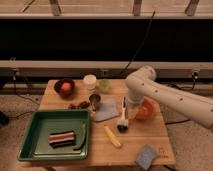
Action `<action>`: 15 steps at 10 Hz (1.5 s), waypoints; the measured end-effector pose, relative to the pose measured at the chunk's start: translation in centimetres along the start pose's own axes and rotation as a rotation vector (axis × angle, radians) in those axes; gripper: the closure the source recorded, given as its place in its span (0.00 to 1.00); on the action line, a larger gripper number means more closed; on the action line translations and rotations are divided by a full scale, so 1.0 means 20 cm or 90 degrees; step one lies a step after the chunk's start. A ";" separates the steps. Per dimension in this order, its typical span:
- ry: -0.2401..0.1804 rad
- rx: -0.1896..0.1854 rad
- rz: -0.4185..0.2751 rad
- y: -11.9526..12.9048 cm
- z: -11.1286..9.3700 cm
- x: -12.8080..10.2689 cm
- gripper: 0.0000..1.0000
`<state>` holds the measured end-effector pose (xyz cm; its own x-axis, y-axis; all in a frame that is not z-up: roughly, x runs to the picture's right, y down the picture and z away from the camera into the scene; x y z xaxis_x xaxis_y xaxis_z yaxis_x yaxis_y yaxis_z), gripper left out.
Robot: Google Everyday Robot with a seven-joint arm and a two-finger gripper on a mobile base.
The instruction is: Place towel in paper cup
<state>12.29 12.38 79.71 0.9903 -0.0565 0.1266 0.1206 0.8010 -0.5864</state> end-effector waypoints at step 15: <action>-0.076 -0.039 -0.073 -0.19 0.43 -0.36 0.35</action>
<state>4.08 14.90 87.80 0.9552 -0.0711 0.2874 0.2397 0.7556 -0.6096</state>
